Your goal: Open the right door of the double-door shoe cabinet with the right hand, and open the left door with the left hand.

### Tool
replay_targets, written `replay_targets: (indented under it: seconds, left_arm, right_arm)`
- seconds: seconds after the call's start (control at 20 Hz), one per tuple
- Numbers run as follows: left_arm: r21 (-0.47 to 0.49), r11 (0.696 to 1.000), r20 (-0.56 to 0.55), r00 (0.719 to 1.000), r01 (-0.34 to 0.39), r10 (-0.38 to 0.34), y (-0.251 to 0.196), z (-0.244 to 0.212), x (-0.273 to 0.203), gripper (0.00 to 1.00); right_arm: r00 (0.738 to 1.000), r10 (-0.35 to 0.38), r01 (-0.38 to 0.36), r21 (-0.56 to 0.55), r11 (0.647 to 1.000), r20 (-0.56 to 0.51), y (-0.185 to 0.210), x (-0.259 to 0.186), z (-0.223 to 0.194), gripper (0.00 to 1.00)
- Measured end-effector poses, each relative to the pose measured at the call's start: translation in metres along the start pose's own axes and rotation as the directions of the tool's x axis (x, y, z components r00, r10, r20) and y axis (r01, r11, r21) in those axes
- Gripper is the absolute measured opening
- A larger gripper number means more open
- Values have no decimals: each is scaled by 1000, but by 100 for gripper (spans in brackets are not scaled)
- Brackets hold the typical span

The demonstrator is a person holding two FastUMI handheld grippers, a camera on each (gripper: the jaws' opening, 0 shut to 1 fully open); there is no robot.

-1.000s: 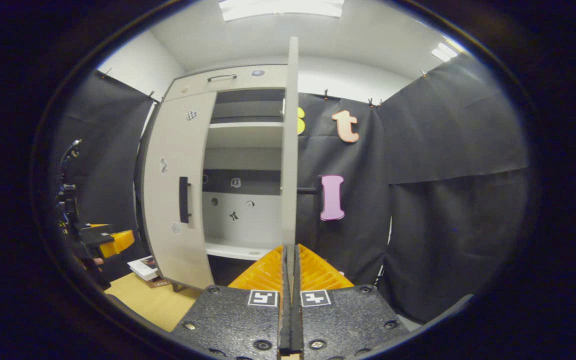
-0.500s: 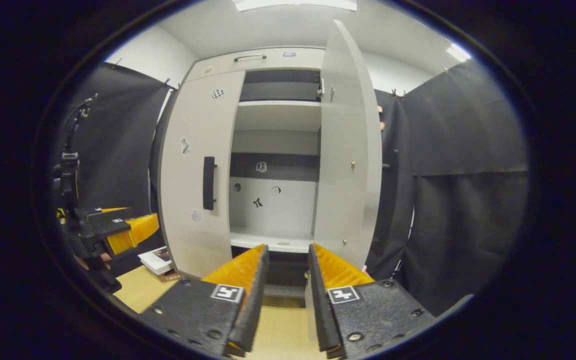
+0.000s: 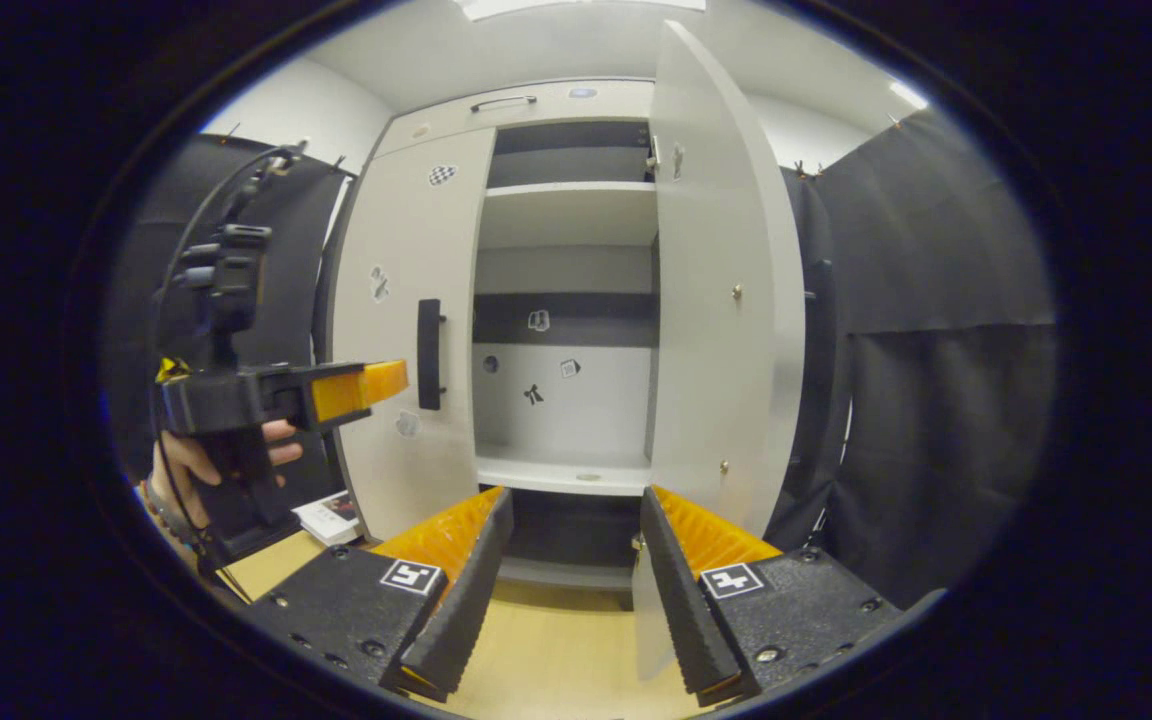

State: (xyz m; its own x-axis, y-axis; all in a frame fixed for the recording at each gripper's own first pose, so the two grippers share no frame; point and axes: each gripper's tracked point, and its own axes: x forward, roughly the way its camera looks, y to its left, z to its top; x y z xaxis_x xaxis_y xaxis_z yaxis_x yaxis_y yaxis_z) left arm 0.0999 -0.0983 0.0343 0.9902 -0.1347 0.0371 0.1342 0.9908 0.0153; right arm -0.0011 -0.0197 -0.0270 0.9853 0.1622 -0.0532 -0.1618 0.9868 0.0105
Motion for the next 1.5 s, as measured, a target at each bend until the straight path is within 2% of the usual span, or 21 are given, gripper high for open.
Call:
replay_targets:
  seconds: [0.1,0.15,0.25,0.35,0.4,0.6,0.65,0.7,0.8,0.85,0.95,1.0,1.05,1.1,1.15,1.2,1.25,1.3,1.35,1.4,1.5]
  left_arm:
    - [25,1000,-9,1000,-4,4,-3,-1,26,95]
    - [35,999,-19,1000,-5,5,-4,-3,36,95]
    - [44,999,-25,1000,-1,2,-8,-8,56,95]
    - [47,999,-40,999,-5,7,-10,-15,67,95]
    - [48,999,-49,999,-13,15,-9,-17,71,95]
    - [51,998,-67,997,-32,35,-7,-23,80,94]
    - [51,998,-56,998,-33,36,-7,-20,81,95]
    - [50,998,-61,997,-36,39,-6,-22,80,95]
    - [51,997,-54,996,-65,68,1,-21,80,93]
    - [45,996,-55,995,-78,81,5,-22,80,85]
    - [19,996,-47,995,-83,84,10,-20,81,69]
    - [-2,997,-53,996,-72,72,9,-21,80,72]
    - [-6,998,-55,996,-64,64,9,-20,80,52]
    - [-13,999,-67,997,-40,39,4,-23,80,52]
    - [-8,999,-60,998,-33,32,1,-21,81,43]
    - [11,999,-71,997,-33,34,2,-22,78,30]
    - [10,999,-68,997,-31,32,3,-22,79,23]
    - [-9,1000,-59,998,-27,27,3,-21,81,23]
    - [-17,1000,-48,999,-24,23,2,-21,79,2]
    - [-5,1000,-40,999,-28,28,2,-21,79,9]
    - [13,999,-37,999,-30,30,2,-21,79,5]
  right_arm:
    - [1000,17,-17,35,999,3,-1,-5,-3,84]
    - [1000,22,-22,45,999,0,-2,-5,-4,80]
    - [1000,4,-4,44,999,-4,-11,-7,-6,84]
    - [1000,-12,12,37,999,-3,-17,-10,-6,80]
    - [1000,-17,17,38,999,1,-19,-11,-5,84]
    - [1000,-21,21,40,999,7,-25,-9,-5,84]
    - [1000,-22,22,37,999,7,-25,-8,-5,80]
    - [1000,-21,21,34,999,6,-25,-6,-4,84]
    - [1000,-13,13,31,999,4,-23,-3,-5,80]
    - [1000,-9,9,30,999,4,-21,-1,-5,84]
    - [1000,-1,1,26,1000,4,-18,0,-6,80]
    - [1000,1,-2,22,1000,4,-18,1,-8,80]
    - [1000,2,-2,19,1000,4,-17,2,-8,84]
    - [1000,3,-3,19,1000,3,-17,3,-9,80]
    - [1000,4,-4,19,1000,0,-17,4,-11,84]
    - [1000,6,-6,21,1000,-4,-16,5,-13,84]
    - [1000,6,-6,23,1000,-4,-16,5,-13,84]
    - [1000,6,-6,25,1000,-4,-16,5,-13,80]
    - [1000,5,-5,24,1000,-5,-16,6,-13,84]
    - [1000,1,0,23,1000,-4,-17,6,-13,80]
    - [1000,-3,3,20,1000,4,-17,6,-10,80]
